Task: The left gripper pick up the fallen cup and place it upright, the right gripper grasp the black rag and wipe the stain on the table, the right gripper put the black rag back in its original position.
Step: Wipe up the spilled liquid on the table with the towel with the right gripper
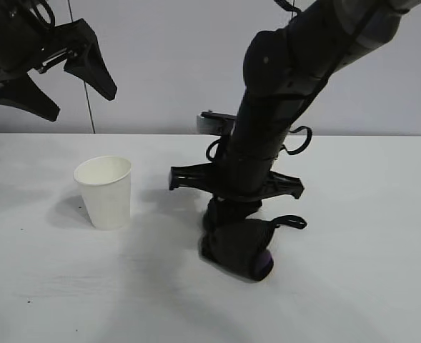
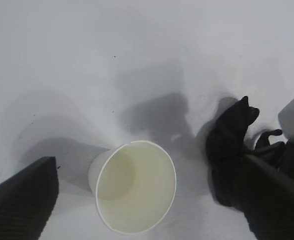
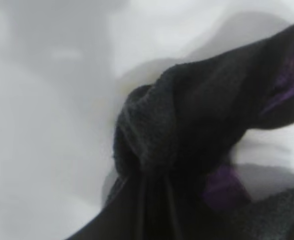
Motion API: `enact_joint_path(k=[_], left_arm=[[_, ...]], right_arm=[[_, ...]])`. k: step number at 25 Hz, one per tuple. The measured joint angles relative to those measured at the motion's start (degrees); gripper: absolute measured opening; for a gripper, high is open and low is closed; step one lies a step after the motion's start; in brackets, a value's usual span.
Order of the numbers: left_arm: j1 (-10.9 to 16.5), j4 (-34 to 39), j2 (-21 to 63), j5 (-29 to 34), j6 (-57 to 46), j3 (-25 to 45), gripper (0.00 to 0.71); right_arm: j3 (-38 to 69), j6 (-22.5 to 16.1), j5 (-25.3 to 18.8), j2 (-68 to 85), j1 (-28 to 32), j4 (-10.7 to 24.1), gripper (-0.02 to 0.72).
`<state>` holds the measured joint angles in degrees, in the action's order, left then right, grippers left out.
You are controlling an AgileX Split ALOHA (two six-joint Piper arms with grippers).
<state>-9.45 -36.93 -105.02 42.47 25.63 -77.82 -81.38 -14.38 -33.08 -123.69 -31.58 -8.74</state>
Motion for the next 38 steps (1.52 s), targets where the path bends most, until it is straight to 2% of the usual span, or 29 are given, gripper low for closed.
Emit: enact_joint_path(k=[11, 15, 19, 22, 26, 28, 30, 33, 38], left_arm=[[0.0, 0.0, 0.0, 0.0, 0.0, 0.0, 0.694], [0.0, 0.0, 0.0, -0.1, 0.0, 0.0, 0.694], [0.0, 0.0, 0.0, -0.3, 0.0, 0.0, 0.694], [0.0, 0.0, 0.0, -0.3, 0.0, 0.0, 0.694], [0.0, 0.0, 0.0, -0.3, 0.0, 0.0, 0.694], [0.0, 0.0, 0.0, -0.3, 0.0, 0.0, 0.694], [0.0, 0.0, 0.0, -0.4, 0.0, 0.0, 0.694], [0.0, 0.0, 0.0, -0.4, 0.0, 0.0, 0.694], [0.0, 0.0, 0.0, -0.4, 0.0, 0.0, 0.694]], right_arm=[[-9.0, -3.8, 1.2, -5.9, 2.2, -1.3, 0.022], [-9.0, -4.0, 1.0, -5.9, 7.2, 0.2, 0.022], [-8.6, -3.9, -0.9, -5.4, 12.5, 3.7, 0.022], [-3.9, -3.3, 1.1, -2.8, 15.2, 5.4, 0.022], [6.2, -2.3, 7.0, 2.2, 17.0, 6.5, 0.022], [10.4, -1.8, 9.4, 4.4, 16.8, 6.6, 0.022], [13.2, -1.0, 10.0, 5.9, 15.5, 6.8, 0.022], [13.9, -0.1, 8.8, 6.6, 10.9, 6.4, 0.022], [12.3, 0.6, 7.2, 6.1, 2.6, 3.5, 0.022]])
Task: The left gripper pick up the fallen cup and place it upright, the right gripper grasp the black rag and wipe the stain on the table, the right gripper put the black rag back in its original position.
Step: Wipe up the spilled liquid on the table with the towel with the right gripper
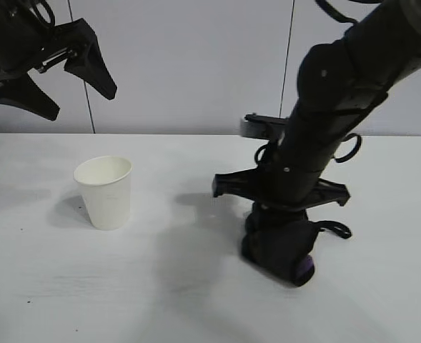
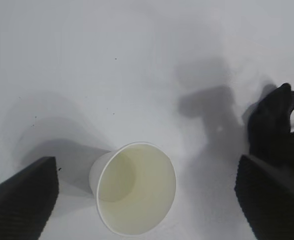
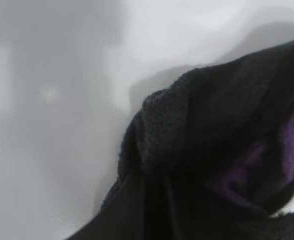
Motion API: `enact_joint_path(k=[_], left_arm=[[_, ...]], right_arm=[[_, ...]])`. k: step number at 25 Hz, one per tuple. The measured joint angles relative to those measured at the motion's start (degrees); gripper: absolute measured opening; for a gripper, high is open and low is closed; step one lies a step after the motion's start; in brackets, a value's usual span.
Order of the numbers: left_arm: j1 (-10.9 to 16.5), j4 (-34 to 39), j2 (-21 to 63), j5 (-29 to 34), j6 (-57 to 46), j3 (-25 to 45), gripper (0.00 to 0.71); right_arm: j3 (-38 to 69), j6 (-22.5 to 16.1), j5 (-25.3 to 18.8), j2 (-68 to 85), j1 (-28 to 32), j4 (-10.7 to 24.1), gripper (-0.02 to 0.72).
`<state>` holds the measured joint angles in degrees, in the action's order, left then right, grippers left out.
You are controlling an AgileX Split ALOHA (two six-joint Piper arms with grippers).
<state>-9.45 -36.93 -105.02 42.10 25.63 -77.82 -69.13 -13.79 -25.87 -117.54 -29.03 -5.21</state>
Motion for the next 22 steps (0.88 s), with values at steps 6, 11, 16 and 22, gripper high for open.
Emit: enact_joint_path(k=[6, 11, 16, 22], left_arm=[[0.0, 0.0, 0.0, 0.0, 0.0, 0.0, 0.694], [0.0, 0.0, 0.0, 0.1, 0.0, 0.0, 0.694], [0.0, 0.0, 0.0, 0.1, 0.0, 0.0, 0.694], [0.0, 0.0, 0.0, 0.1, 0.0, 0.0, 0.694]], right_arm=[[-8.2, 0.0, -2.1, -3.5, -2.5, -2.0, 0.022], [-20.1, -0.1, -7.4, -10.7, -0.9, -1.6, 0.022], [-23.3, 0.0, -10.4, -12.2, 3.0, -1.6, 0.022], [-23.6, 1.7, -13.7, -11.9, 7.8, -0.5, 0.022]])
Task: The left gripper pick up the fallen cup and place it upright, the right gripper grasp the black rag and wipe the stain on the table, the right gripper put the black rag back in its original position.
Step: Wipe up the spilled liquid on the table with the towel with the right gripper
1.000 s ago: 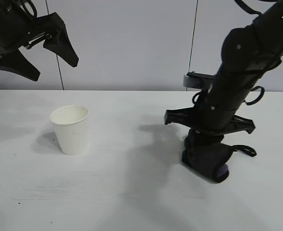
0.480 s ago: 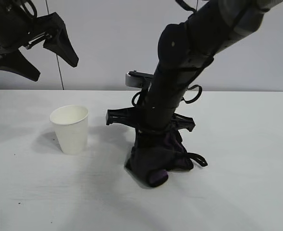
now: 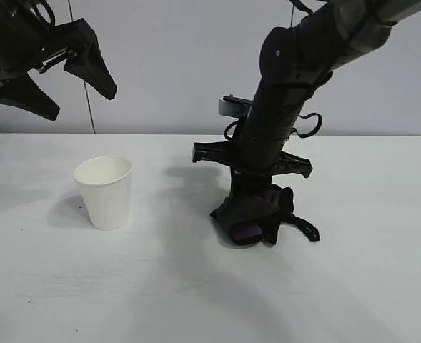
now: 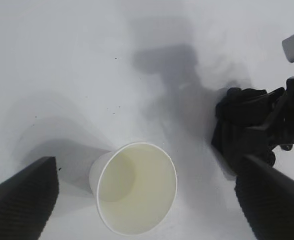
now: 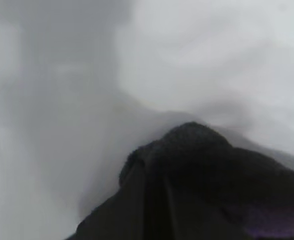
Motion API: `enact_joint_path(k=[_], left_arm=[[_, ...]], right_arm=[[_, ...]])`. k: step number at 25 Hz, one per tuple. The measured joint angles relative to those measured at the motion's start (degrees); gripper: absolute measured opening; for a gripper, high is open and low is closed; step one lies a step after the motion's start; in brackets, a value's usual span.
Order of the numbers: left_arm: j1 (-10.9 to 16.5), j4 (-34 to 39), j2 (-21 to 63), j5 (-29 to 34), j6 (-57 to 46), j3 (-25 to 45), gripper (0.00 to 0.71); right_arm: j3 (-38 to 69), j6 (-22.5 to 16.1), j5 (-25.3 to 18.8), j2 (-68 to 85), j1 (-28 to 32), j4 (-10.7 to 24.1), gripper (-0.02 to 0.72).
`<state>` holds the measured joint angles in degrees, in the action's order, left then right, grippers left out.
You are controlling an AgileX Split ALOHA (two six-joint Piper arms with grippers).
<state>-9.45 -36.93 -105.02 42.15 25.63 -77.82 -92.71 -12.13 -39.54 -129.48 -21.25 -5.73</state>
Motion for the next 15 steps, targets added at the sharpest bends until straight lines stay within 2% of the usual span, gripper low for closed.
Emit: enact_joint_path(k=[5, 8, 15], left_arm=[[0.0, 0.0, 0.0, 0.0, 0.0, 0.0, 0.694], [0.0, 0.0, 0.0, 0.0, 0.0, 0.0, 0.694], [0.0, 0.0, 0.0, 0.0, 0.0, 0.0, 0.694]], right_arm=[[4.6, 0.6, -0.8, 3.6, 4.5, 3.3, 0.022], [10.4, 1.3, 0.2, 7.7, 7.2, 4.7, 0.022], [20.6, 1.5, 3.3, 16.1, 10.8, 5.3, 0.022]])
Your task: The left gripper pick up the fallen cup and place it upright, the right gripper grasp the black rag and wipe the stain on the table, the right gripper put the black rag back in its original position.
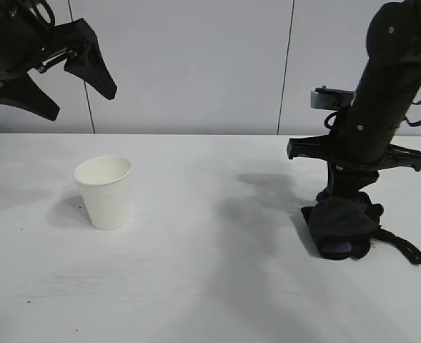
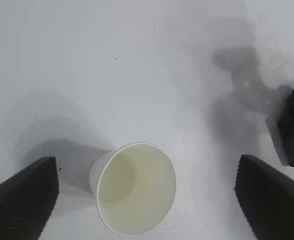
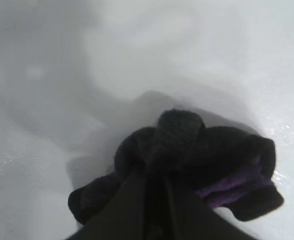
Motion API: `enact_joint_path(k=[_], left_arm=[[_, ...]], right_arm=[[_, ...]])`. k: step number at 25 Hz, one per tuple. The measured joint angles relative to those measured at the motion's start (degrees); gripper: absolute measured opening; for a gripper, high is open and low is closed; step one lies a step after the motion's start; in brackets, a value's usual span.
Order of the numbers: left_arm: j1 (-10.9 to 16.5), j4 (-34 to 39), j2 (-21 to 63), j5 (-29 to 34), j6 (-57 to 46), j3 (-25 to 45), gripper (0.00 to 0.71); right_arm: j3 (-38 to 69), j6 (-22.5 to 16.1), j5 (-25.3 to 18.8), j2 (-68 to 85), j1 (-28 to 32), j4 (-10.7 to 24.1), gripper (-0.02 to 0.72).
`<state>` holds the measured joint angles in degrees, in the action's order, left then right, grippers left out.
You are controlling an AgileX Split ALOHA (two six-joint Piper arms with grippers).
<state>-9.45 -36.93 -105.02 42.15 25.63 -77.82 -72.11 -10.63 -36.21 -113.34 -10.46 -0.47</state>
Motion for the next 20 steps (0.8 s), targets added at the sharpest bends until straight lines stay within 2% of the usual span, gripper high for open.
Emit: enact_joint_path(k=[2, 4, 6, 8, 10, 12, 16, 20], left_arm=[[0.0, 0.0, 0.0, 0.0, 0.0, 0.0, 0.694], [0.0, 0.0, 0.0, 0.0, 0.0, 0.0, 0.694], [0.0, 0.0, 0.0, 0.0, 0.0, 0.0, 0.694], [0.0, 0.0, 0.0, 0.0, 0.0, 0.0, 0.694], [0.0, 0.0, 0.0, 0.0, 0.0, 0.0, 0.694], [0.0, 0.0, 0.0, 0.0, 0.0, 0.0, 0.694], [0.0, 0.0, 0.0, 0.0, 0.0, 0.0, 0.694], [0.0, 0.0, 0.0, 0.0, 0.0, 0.0, 0.694]], right_arm=[[0.1, 0.0, -0.1, 0.5, 0.0, -0.2, 0.038], [0.2, 0.0, -0.5, 0.6, -0.1, -1.2, 0.125], [0.2, 0.1, -0.9, 0.6, -0.1, -2.7, 0.290], [0.2, 1.2, -1.3, 0.8, -0.3, -4.4, 0.512], [0.2, 3.4, -1.6, 1.3, -0.3, -7.7, 0.624], [0.2, 5.9, -1.6, 2.6, -0.3, -12.3, 0.669], [0.2, 9.6, -1.7, 7.3, -0.3, -19.7, 0.686], [0.2, 10.6, -1.8, 12.1, -0.3, -21.0, 0.693]])
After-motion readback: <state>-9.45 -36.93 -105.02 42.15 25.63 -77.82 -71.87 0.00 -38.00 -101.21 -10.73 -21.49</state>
